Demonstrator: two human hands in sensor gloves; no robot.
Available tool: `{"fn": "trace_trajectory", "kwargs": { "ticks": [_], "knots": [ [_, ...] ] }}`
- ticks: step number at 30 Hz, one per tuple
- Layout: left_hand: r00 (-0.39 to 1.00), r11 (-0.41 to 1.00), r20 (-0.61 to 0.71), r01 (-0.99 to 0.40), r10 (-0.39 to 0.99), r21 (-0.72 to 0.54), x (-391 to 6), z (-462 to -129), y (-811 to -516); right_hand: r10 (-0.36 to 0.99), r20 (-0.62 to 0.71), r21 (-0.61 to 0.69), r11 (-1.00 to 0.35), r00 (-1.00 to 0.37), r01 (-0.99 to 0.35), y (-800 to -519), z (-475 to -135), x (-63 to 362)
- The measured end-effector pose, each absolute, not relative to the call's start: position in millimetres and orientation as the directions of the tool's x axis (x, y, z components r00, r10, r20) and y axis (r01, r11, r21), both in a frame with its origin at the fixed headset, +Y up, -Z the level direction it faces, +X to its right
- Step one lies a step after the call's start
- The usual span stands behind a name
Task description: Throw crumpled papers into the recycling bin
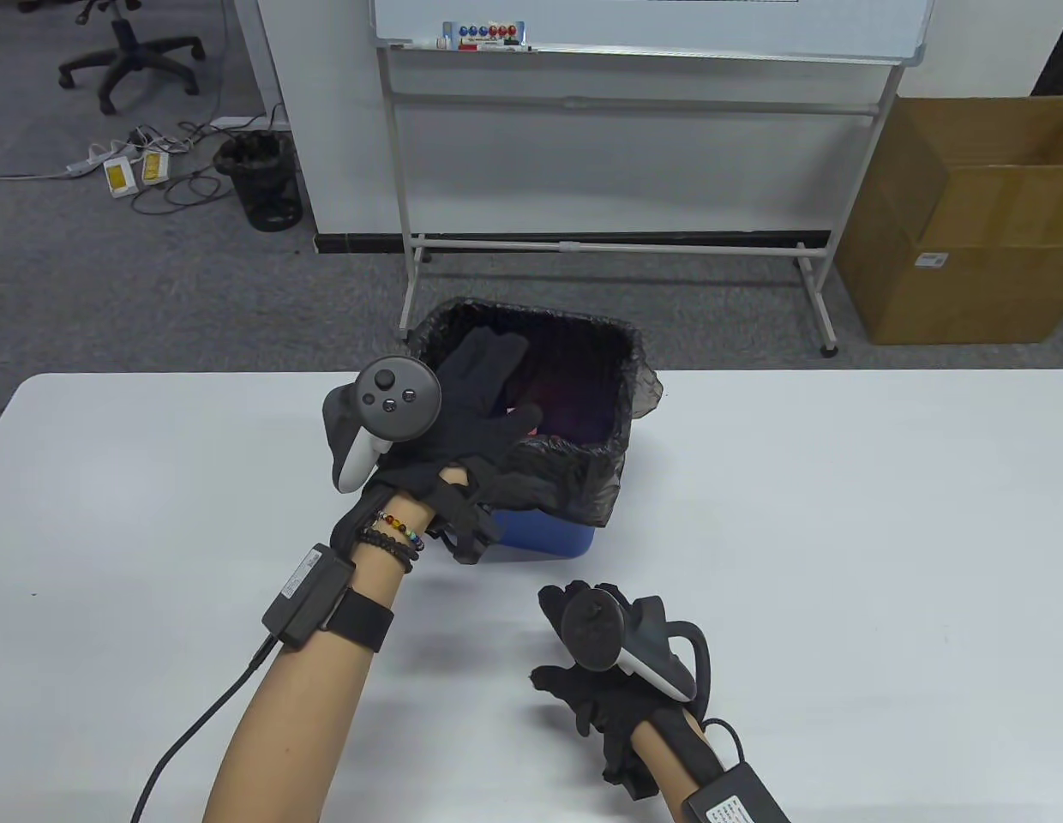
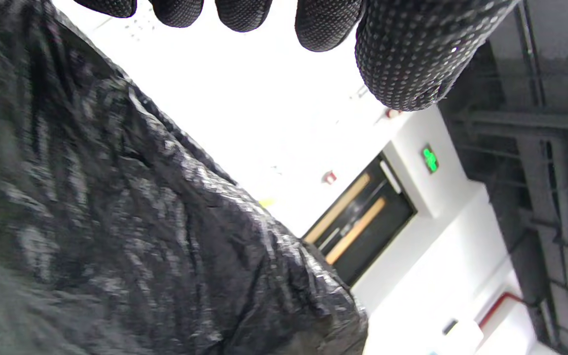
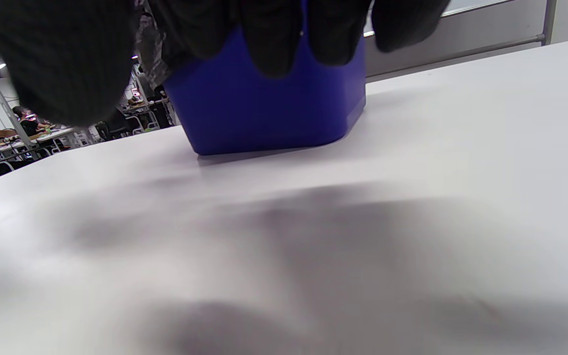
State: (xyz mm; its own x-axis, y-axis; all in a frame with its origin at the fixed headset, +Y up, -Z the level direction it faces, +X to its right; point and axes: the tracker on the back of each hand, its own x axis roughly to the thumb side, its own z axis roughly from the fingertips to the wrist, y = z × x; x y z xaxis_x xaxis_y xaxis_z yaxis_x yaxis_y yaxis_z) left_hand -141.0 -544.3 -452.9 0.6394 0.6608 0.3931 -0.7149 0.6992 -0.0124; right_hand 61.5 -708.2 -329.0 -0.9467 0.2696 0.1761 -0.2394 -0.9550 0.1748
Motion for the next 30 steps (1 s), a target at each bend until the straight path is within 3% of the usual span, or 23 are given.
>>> {"fn": "trace_trajectory", "kwargs": {
  "ticks": [7, 14, 30],
  "knots": [
    [0.692, 0.737, 0.389, -0.674, 0.608, 0.045, -162, -434, -547, 0.268, 0.179, 0.162, -0.957, -0.947, -0.240, -708, -329, 61],
    [0.726, 0.760, 0.373, -0.645, 0.578, 0.078, -189, -401, -567, 0.266, 0.185, 0.144, -0.960, -0.946, -0.242, -708, -328, 61],
    [0.786, 0.816, 0.294, -0.578, 0.544, 0.034, -196, -348, -653, 0.256, 0.217, 0.112, -0.965, -0.942, -0.237, -707, -324, 55]
  ]
}}
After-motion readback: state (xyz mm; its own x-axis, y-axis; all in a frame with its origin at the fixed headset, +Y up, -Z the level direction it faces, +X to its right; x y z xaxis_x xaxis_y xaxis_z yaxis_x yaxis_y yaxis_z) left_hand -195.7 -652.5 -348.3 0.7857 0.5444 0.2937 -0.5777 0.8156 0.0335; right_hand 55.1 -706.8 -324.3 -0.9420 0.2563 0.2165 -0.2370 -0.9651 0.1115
